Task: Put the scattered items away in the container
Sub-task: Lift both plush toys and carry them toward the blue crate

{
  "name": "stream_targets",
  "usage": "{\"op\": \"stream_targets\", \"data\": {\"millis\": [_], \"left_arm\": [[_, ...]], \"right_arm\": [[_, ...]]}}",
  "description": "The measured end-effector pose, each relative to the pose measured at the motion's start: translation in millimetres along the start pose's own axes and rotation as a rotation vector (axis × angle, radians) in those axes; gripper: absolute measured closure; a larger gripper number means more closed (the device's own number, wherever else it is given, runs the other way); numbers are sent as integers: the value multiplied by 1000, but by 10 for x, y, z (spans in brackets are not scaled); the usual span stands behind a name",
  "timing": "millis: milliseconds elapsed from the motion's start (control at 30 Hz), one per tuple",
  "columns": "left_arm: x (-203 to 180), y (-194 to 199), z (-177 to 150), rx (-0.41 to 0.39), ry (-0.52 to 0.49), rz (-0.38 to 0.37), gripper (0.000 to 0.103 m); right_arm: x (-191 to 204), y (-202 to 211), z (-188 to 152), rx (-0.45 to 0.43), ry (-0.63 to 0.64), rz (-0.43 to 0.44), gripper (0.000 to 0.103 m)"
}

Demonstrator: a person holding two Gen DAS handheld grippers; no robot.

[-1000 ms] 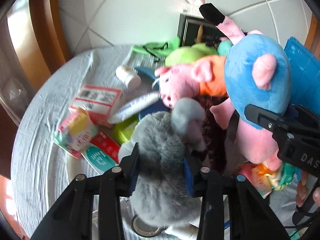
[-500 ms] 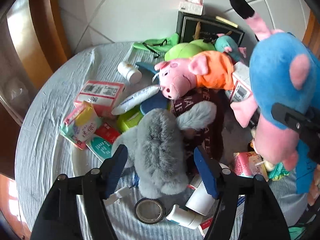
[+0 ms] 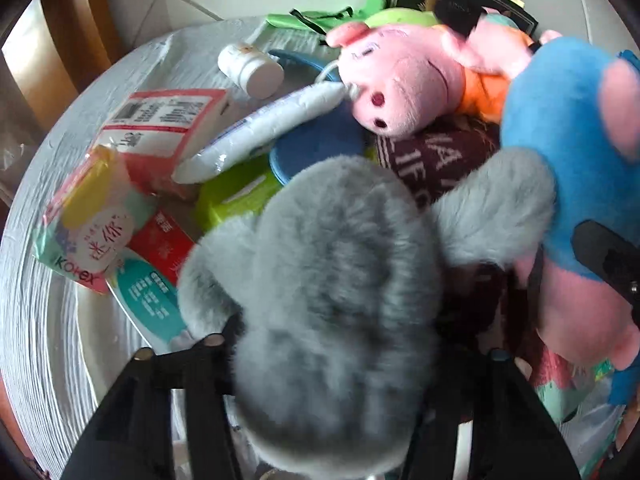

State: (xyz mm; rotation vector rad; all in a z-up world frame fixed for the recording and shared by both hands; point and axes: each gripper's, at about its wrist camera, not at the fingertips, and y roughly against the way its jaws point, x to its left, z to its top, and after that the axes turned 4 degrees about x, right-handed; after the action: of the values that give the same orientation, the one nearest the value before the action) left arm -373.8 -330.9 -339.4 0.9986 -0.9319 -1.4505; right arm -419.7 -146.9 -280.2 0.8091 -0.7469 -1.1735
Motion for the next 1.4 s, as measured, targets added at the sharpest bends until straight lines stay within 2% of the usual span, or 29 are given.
{"op": "stream_targets", "data": {"millis": [133, 300, 500, 633, 767, 933, 1067, 1233, 1400], "left_arm": [[17, 196, 12, -31, 1, -22, 66], [-121, 751, 19, -157, -27, 9, 67], [-376, 1692, 44, -340, -33, 29, 67], [-583, 2234, 69, -443, -30, 43, 67], [-989, 2772, 21, -547, -36, 40, 67], [-1478, 3303, -52, -629, -68, 26, 67], [-1915, 3649, -61, -683, -139, -40, 67], [-2549, 3918, -11, -701, -239, -139, 67], [-3332, 4061, 130, -683, -326, -220, 67]], "right_arm": [[66, 124, 20, -24, 13, 5, 33], [176, 543, 110, -106, 38, 15, 33], [157, 1279, 242, -232, 54, 1, 33], [-1, 1883, 278, -317, 40, -15, 33], [-187, 2451, 260, -390, 40, -33, 33], [-516, 3164, 209, -471, 18, -83, 33], [-818, 3679, 129, -536, -30, -169, 33], [-1296, 4281, 75, -592, -113, -291, 33], [-1966, 4751, -2, -587, -187, -385, 33]]}}
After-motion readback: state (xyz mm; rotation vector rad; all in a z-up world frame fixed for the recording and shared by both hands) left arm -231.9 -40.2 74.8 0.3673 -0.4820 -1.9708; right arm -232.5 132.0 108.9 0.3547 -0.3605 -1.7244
